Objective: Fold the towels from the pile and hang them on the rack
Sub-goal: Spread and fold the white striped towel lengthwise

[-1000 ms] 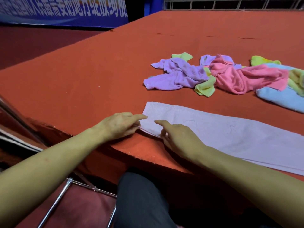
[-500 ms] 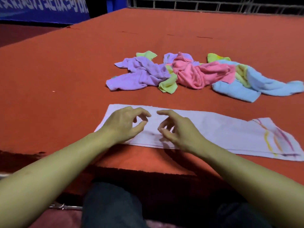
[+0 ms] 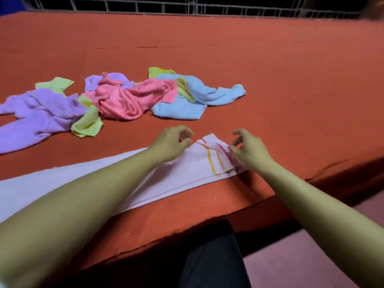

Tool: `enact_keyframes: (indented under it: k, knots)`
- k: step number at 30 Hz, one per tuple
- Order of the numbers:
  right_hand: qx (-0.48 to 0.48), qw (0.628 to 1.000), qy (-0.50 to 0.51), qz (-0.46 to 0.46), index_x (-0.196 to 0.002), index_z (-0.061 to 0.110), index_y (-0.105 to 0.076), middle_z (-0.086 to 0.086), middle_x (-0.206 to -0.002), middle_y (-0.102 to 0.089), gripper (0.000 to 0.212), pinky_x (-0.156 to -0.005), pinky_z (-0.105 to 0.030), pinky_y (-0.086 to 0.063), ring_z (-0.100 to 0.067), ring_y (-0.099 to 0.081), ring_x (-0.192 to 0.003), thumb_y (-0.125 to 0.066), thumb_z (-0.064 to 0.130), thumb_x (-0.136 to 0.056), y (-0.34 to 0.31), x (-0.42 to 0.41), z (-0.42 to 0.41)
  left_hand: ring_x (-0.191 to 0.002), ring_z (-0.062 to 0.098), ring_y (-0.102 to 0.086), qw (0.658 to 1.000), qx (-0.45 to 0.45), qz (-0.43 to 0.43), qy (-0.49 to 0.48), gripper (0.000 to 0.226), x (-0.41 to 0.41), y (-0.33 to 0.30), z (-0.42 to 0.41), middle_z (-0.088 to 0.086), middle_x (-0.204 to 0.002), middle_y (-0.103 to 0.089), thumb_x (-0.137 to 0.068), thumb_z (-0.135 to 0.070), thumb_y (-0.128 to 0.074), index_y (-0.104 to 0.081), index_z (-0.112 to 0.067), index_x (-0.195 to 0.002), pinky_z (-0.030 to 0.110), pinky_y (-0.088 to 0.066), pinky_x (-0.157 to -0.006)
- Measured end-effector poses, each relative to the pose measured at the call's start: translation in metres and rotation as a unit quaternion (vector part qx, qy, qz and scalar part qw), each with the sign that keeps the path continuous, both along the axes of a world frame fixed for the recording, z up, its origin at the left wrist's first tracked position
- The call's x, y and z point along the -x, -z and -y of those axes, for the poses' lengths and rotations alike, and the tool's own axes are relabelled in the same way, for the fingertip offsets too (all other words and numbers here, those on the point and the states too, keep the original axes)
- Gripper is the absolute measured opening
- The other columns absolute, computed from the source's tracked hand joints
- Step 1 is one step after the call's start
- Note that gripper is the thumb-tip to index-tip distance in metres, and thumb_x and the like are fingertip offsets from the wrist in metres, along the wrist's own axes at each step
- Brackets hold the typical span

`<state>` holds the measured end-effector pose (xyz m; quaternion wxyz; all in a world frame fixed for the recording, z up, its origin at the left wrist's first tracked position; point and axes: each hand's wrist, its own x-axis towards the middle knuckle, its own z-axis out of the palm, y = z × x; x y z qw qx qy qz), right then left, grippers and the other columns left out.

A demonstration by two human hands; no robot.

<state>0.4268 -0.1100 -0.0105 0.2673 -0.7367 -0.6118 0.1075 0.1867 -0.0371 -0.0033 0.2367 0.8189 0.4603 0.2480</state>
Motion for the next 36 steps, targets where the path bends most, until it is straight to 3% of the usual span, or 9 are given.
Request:
enact_keyframes:
  k: [7,11,13,19,24,26,30,32,36]
  knots:
    - [0.113,0.992,0.001,0.064,-0.141,0.02,-0.037,-0.008,-0.118,-0.066,0.076,-0.088,-0.041,-0.049,-0.03,-0.06,-0.113,-0.057,0.063,-0.082,0.022,-0.014,-0.012,-0.089,0.018,-0.065,0.986,0.105,-0.125,0.012,0.032,-0.069,0.011,-0.058,-0.006,-0.096,-0.069,-0.091,-0.043,-0.063,-0.062,-0.02,-0.113,0.03,-0.05,-0.082]
    - [0.124,0.991,-0.024,-0.031,-0.144,0.021,-0.035,-0.008,-0.106,-0.068,0.07,-0.072,-0.027,-0.045,-0.028,-0.064,-0.098,-0.066,0.035,-0.083,0.018,-0.011,-0.012,-0.067,0.009,-0.058,0.984,0.143,-0.092,0.059,0.036,-0.086,0.01,-0.072,-0.003,-0.084,-0.065,-0.089,-0.028,-0.07,-0.058,-0.015,-0.121,0.024,-0.047,-0.063]
    - [0.101,0.993,-0.011,-0.068,-0.144,0.019,-0.037,-0.01,-0.109,-0.066,0.067,-0.073,-0.024,-0.039,-0.027,-0.063,-0.101,-0.065,0.025,-0.084,0.013,-0.018,-0.011,-0.072,0.008,-0.057,0.988,0.127,-0.054,0.071,0.031,-0.093,0.007,-0.077,-0.003,-0.088,-0.061,-0.092,-0.024,-0.067,-0.061,-0.016,-0.121,0.019,-0.046,-0.065]
    - [0.071,0.971,0.021,-0.229,-0.14,0.019,-0.044,0.002,-0.081,-0.059,0.071,-0.066,-0.03,-0.046,-0.013,-0.057,-0.068,-0.079,0.018,-0.078,0.006,-0.053,0.001,-0.072,-0.002,-0.059,0.98,0.128,0.114,0.103,0.033,-0.116,-0.009,-0.079,-0.009,-0.075,-0.058,-0.086,-0.015,-0.073,-0.06,-0.016,-0.117,0.008,-0.042,-0.073]
    - [0.057,0.994,0.04,-0.084,-0.142,0.021,-0.041,0.008,-0.095,-0.058,0.073,-0.076,-0.029,-0.041,-0.014,-0.056,-0.082,-0.078,0.025,-0.079,0.012,-0.069,0.018,-0.089,0.008,-0.057,0.998,0.025,-0.03,0.05,0.044,-0.129,0.019,-0.07,-0.015,-0.094,-0.063,-0.082,-0.03,-0.077,-0.058,-0.026,-0.121,0.026,-0.044,-0.079]
    - [0.035,0.996,0.037,-0.067,-0.139,0.023,-0.045,0.012,-0.093,-0.06,0.065,-0.079,-0.029,-0.042,-0.011,-0.055,-0.08,-0.075,0.023,-0.082,0.013,-0.072,0.024,-0.087,0.008,-0.054,0.998,-0.043,-0.017,0.041,0.041,-0.123,0.019,-0.054,-0.018,-0.092,-0.063,-0.081,-0.031,-0.078,-0.06,-0.028,-0.118,0.027,-0.043,-0.078]
    - [0.015,0.998,0.0,-0.064,-0.132,0.025,-0.052,0.018,-0.082,-0.063,0.055,-0.078,-0.027,-0.044,0.005,-0.054,-0.069,-0.071,0.015,-0.082,0.016,-0.071,0.031,-0.063,-0.002,-0.057,0.993,-0.006,0.007,0.117,0.036,-0.103,0.011,0.002,-0.022,-0.075,-0.066,-0.077,-0.023,-0.08,-0.063,-0.03,-0.108,0.011,-0.042,-0.067]
    - [0.008,0.997,-0.034,-0.071,-0.13,0.026,-0.054,0.019,-0.082,-0.065,0.053,-0.071,-0.02,-0.039,0.01,-0.054,-0.064,-0.071,0.012,-0.081,0.016,-0.065,0.035,-0.064,-0.003,-0.061,0.988,0.033,-0.01,0.148,0.034,-0.095,0.01,0.025,-0.019,-0.075,-0.069,-0.077,-0.022,-0.08,-0.064,-0.031,-0.105,0.017,-0.047,-0.07]
    - [0.012,0.992,-0.111,-0.054,-0.135,0.034,-0.049,0.02,-0.084,-0.068,0.064,-0.065,-0.019,-0.044,-0.005,-0.056,-0.06,-0.067,0.011,-0.077,0.017,-0.056,0.048,-0.069,-0.001,-0.063,0.985,0.068,-0.047,0.149,0.035,-0.09,0.017,0.05,-0.02,-0.082,-0.069,-0.074,-0.03,-0.08,-0.062,-0.037,-0.102,0.02,-0.05,-0.071]
